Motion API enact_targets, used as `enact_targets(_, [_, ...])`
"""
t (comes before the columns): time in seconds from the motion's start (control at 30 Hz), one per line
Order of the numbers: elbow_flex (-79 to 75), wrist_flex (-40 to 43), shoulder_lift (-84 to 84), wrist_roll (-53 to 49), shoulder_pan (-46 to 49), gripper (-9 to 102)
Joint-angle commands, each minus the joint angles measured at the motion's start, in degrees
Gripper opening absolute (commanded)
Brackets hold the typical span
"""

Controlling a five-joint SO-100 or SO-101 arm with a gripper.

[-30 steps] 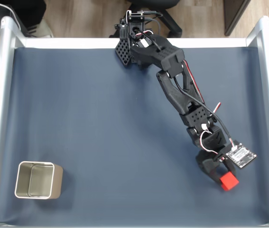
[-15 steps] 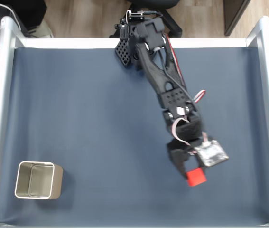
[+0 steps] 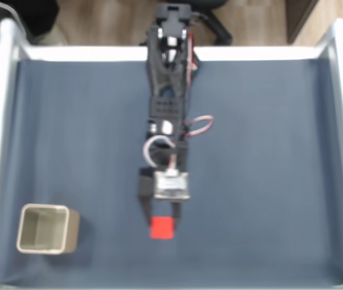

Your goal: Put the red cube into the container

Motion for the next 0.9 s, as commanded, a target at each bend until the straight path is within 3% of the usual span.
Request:
enact_targets(0.0, [-4.7,0.0,1.4,-0.7,3.8,0])
enact_targets(0.87, [-25.7,-0.8,-14.8,-2.2,26.2,0])
